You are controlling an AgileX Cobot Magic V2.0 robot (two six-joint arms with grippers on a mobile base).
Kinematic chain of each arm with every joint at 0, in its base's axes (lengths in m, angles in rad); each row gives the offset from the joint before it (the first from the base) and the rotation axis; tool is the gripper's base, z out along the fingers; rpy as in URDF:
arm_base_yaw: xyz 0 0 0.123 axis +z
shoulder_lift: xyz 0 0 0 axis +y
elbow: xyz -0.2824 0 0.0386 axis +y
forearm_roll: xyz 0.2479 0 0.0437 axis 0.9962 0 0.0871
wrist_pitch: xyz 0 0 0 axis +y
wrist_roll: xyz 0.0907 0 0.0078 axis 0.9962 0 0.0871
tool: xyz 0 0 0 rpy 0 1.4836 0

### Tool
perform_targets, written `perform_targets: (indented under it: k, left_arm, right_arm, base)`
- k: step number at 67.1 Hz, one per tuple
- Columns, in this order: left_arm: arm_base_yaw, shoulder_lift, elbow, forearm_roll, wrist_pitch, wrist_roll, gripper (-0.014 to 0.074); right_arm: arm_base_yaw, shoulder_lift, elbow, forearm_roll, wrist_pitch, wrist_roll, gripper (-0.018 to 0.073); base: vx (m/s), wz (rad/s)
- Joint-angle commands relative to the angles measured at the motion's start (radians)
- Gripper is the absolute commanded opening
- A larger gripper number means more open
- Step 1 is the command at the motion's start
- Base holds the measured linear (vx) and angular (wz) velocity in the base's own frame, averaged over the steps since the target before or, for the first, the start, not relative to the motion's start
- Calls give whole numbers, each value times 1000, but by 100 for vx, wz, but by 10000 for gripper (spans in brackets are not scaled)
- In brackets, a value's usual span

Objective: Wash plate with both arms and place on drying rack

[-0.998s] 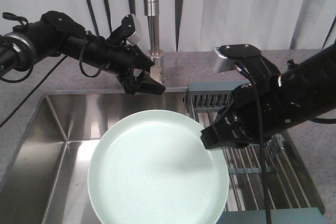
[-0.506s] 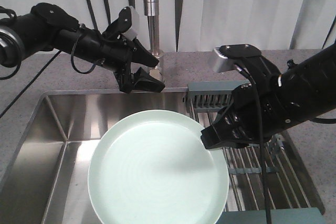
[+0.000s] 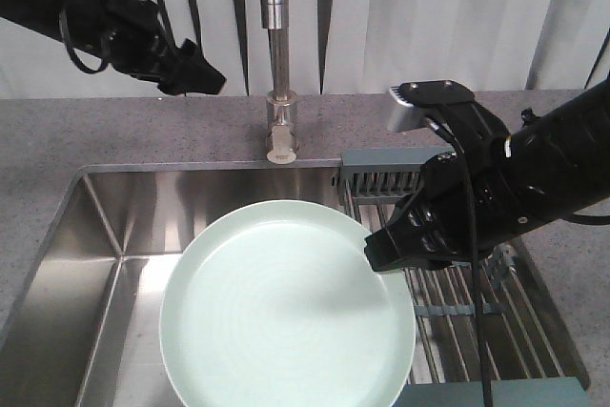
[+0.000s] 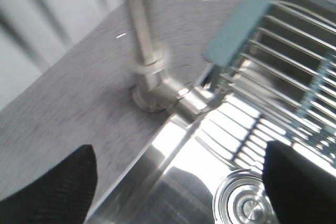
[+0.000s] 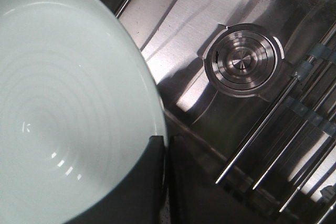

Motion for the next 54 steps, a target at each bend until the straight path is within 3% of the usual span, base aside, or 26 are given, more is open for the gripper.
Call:
perform_targets:
  k: [1, 9, 14, 19, 38, 54]
  left_arm:
    - [21, -106, -34, 143, -38, -245, 586]
    - [46, -165, -12, 364, 3, -513, 584]
    - [47, -217, 52, 473, 5, -604, 584]
    - [46, -277, 135, 539, -22, -641, 584]
    - [46, -579, 525, 552, -170, -683, 584]
    - [46, -816, 756, 552, -198, -685, 584]
  right_arm:
    - [-4, -32, -25, 36, -24, -5, -1]
    - [-4, -32, -25, 36, -24, -5, -1]
    - [-4, -32, -25, 36, -24, -5, -1]
    - [-4, -32, -25, 36, -24, -5, -1]
    - [-4, -32, -25, 36, -21, -5, -1]
    - [-4, -32, -25, 36, -21, -5, -1]
  base:
    - [0, 0]
    - [0, 0]
    - [0, 0]
    - [0, 0]
    - [0, 0]
    - [0, 0]
